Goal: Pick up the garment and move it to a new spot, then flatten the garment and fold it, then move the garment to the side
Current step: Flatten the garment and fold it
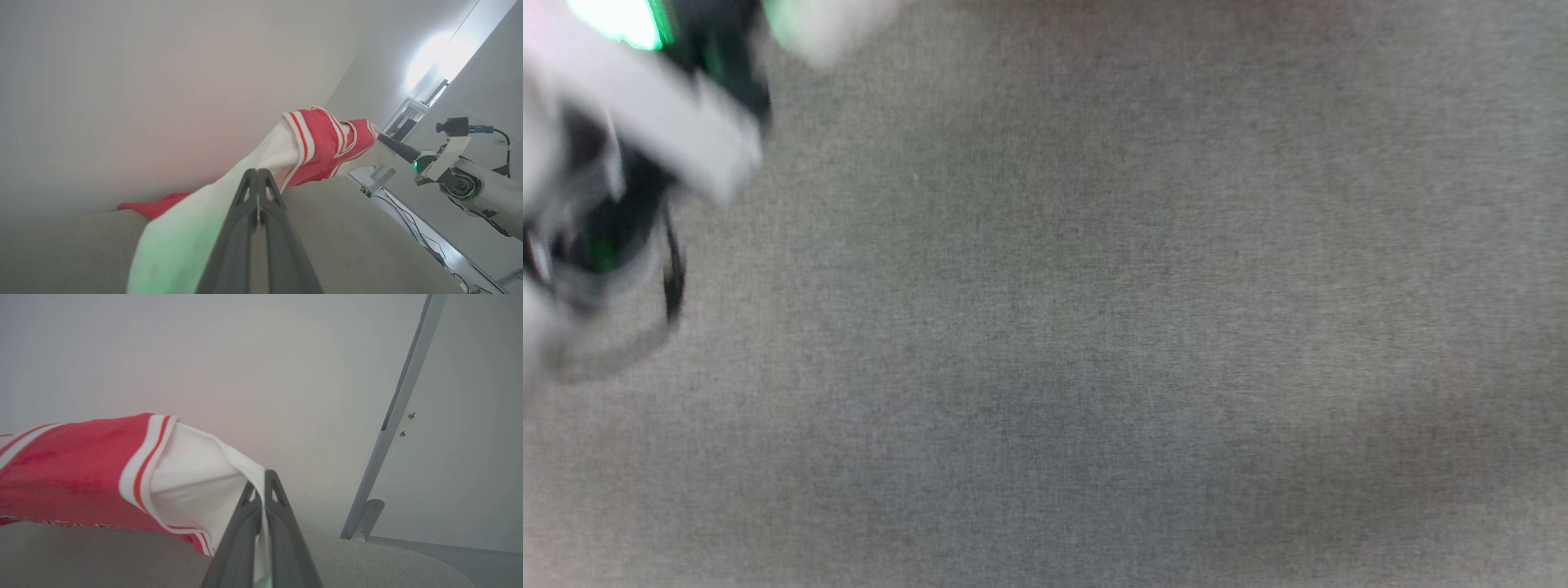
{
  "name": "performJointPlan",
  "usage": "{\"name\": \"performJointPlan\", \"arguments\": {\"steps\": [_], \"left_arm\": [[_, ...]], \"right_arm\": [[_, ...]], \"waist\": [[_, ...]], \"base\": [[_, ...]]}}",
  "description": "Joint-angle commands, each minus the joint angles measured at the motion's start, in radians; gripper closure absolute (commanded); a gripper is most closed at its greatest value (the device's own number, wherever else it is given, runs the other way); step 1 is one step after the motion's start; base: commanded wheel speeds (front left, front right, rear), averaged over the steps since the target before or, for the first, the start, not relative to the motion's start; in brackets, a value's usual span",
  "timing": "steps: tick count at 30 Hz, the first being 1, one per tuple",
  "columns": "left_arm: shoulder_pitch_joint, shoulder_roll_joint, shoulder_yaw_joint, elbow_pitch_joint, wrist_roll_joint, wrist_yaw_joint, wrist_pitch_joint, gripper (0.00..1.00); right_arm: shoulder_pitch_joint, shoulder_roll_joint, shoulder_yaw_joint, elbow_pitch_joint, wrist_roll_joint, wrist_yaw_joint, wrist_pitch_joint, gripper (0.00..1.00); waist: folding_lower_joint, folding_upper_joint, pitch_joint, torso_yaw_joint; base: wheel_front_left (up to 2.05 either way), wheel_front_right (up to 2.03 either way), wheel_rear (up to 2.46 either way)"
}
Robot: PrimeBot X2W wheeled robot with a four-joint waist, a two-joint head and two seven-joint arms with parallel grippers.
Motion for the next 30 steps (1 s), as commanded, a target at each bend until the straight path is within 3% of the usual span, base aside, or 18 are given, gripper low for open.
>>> {"name": "performJointPlan", "arguments": {"steps": [1, 6, 16, 22, 30], "left_arm": [[0.061, 0.035, -0.017, -0.042, -0.009, 0.002, -0.011, 1.0], [0.263, 0.128, -0.065, -0.173, -0.017, 0.002, -0.03, 1.0], [0.514, 0.193, -0.071, -0.299, 0.0, 0.001, -0.038, 1.0], [0.664, 0.292, -0.075, -0.367, 0.028, 0.001, -0.039, 1.0], [0.825, 0.381, -0.076, -0.476, 0.044, 0.001, -0.037, 1.0]], "right_arm": [[0.084, -0.043, -0.001, -0.05, 0.033, -0.002, 0.018, 1.0], [0.373, -0.178, -0.01, -0.276, 0.15, -0.002, 0.085, 1.0], [0.841, -0.389, -0.02, -0.642, 0.336, -0.002, 0.17, 1.0], [1.026, -0.483, -0.031, -0.759, 0.421, -0.002, 0.189, 1.0], [1.194, -0.618, -0.046, -0.866, 0.524, -0.002, 0.168, 1.0]], "waist": [[0.0, -0.0001, -0.027, -0.015], [0.0, -0.0001, -0.058, -0.023], [0.0, -0.0001, -0.11, -0.011], [0.0, -0.0001, -0.133, -0.013], [0.0, -0.0001, -0.146, -0.007]], "base": [[0.0, 0.0, 0.0], [0.0, 0.0, 0.0], [0.0, 0.0, 0.0], [0.0, 0.0, 0.0], [0.0, 0.0, 0.0]]}}
